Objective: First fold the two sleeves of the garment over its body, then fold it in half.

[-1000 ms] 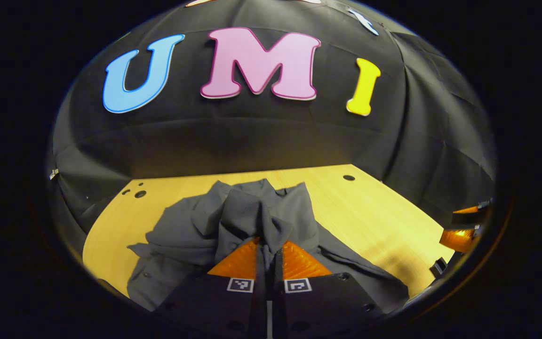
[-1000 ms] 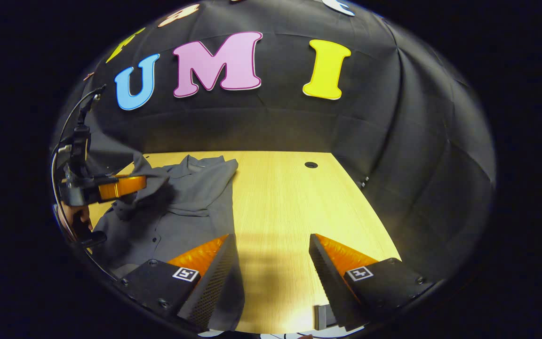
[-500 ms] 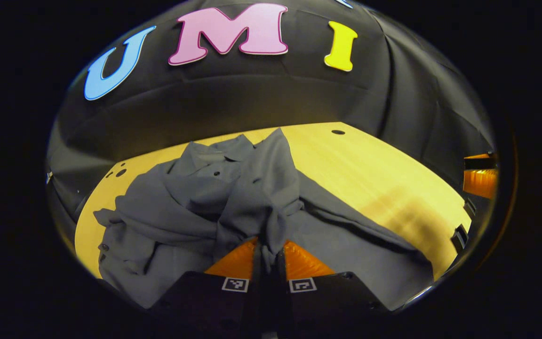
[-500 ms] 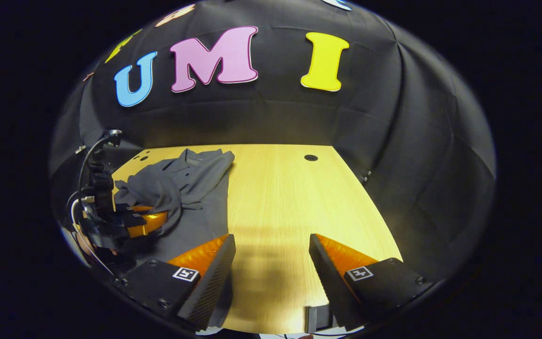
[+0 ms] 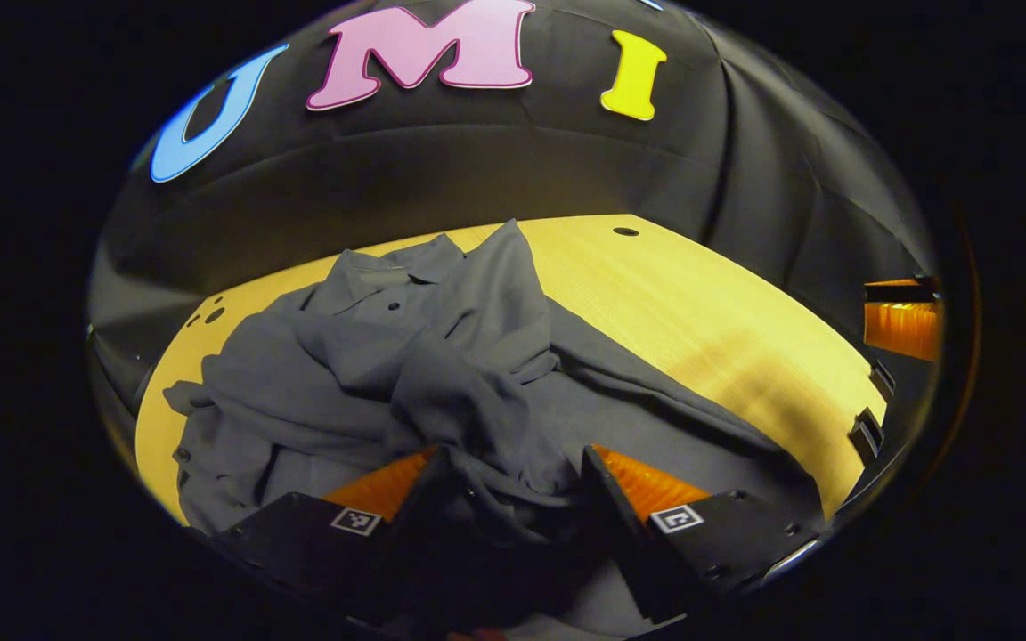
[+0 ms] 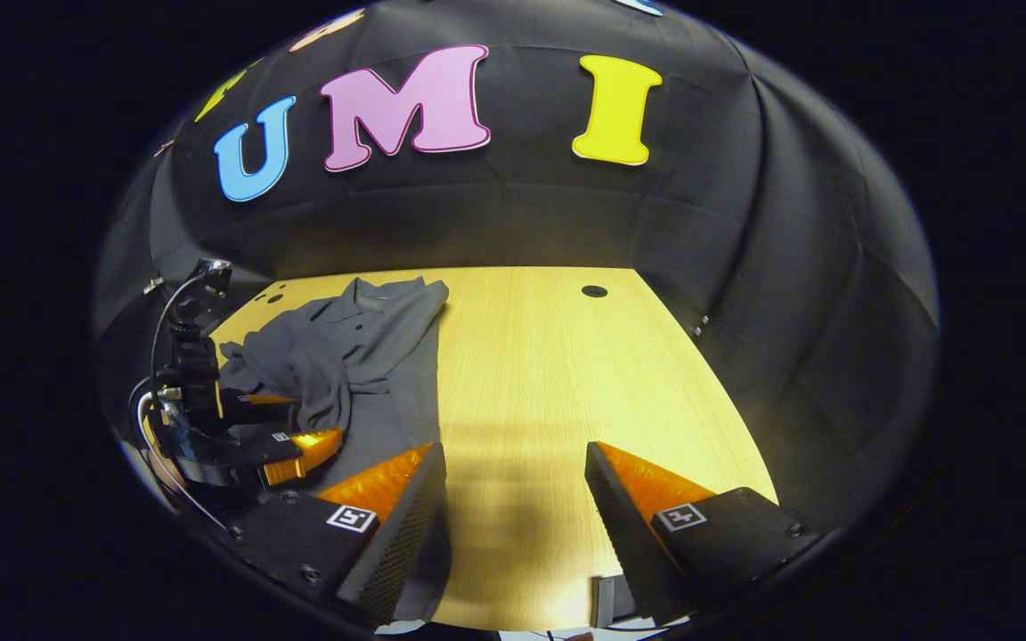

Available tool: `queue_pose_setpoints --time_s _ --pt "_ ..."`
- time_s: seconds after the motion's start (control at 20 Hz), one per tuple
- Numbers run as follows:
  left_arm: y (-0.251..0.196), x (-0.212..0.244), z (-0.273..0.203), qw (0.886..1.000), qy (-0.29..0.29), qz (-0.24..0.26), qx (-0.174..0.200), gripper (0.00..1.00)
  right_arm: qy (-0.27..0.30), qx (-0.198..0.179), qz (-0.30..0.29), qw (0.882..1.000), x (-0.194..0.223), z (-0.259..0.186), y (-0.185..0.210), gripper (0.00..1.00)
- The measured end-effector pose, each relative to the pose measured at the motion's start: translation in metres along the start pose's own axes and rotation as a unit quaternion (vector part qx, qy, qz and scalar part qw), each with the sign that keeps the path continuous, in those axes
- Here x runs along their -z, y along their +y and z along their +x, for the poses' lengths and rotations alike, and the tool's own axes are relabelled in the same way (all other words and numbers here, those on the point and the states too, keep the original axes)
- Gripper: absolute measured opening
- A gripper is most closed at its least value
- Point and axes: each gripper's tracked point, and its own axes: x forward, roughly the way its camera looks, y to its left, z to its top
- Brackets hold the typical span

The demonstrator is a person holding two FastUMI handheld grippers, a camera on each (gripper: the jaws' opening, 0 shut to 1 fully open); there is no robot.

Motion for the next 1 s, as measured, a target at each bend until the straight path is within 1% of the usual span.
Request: queue_pose_setpoints --time_s 0.05,0.15,0.25,0.4,0.55,0.8,1.0 --pt "0.002 -0.001 -0.006 1.0 -0.001 0.001 0.0 0.97 -0.001 0.0 0.0 1.0 -0.002 -0.001 0.003 0.98" --pt "0.006 -0.005 -0.019 1.0 -0.008 -0.012 0.007 0.98 -0.004 0.0 -0.002 1.0 -0.003 -0.003 0.008 0.98" --pt "0.018 -0.015 -0.038 1.0 -0.021 -0.021 0.006 0.98 -0.005 0.002 -0.002 1.0 -0.004 -0.005 0.012 0.98" --pt "0.042 -0.022 -0.066 0.999 -0.039 -0.031 0.002 0.98 -0.001 -0.001 -0.003 1.0 0.002 -0.011 0.022 0.98" --pt "0.078 -0.02 -0.097 0.998 -0.051 -0.04 -0.015 0.98 0.011 -0.003 -0.014 1.0 0.013 -0.019 0.032 0.98" --pt "0.14 0.012 -0.142 0.994 -0.031 -0.089 -0.047 0.98 0.037 -0.014 -0.023 0.999 0.037 -0.033 0.053 0.98" --pt "0.195 0.059 -0.174 0.991 0.003 -0.103 -0.087 0.98 0.063 -0.016 -0.031 0.997 0.062 -0.045 0.066 0.98"
